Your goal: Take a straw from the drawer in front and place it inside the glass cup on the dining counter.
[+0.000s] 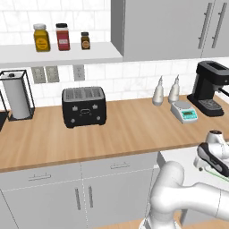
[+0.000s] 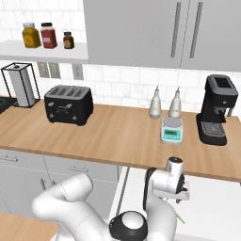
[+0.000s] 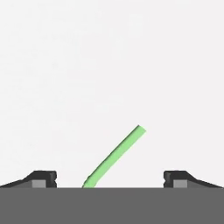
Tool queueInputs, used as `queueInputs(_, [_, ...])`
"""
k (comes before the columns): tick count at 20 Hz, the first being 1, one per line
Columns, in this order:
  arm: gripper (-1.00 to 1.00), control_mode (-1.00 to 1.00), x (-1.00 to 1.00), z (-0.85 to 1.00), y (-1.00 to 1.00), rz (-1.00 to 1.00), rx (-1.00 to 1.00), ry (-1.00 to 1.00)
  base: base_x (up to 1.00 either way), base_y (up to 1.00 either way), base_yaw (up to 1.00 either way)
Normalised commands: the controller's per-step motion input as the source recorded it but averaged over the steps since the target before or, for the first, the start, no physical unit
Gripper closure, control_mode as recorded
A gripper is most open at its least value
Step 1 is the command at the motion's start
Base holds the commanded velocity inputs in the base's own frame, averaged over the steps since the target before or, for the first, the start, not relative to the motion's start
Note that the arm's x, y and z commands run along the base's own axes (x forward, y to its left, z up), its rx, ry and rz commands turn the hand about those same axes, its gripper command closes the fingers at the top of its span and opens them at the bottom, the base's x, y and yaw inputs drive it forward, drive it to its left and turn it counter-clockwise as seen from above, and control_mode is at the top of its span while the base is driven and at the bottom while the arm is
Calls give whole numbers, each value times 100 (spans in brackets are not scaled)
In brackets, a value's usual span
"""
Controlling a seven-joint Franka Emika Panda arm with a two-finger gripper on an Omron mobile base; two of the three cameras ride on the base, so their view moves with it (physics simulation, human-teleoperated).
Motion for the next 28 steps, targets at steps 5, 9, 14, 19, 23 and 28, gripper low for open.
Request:
queueInputs(5, [100, -100, -59, -32, 0, 0, 0, 0, 0, 0, 0])
queueInputs(9, [100, -100, -36, -15, 0, -1, 0, 0, 0, 0, 0])
queueInputs(14, [100, -100, -14, 4, 0, -2, 0, -1, 0, 0, 0])
queueInputs(19, [100, -100, -12, 78, 4, -1, 0, 0, 0, 0, 0])
queueInputs(23, [100, -100, -39, 85, 24, 0, 0, -3, 0, 0, 0])
queueInputs(28, [100, -100, -63, 67, 24, 0, 0, -6, 0, 0, 0])
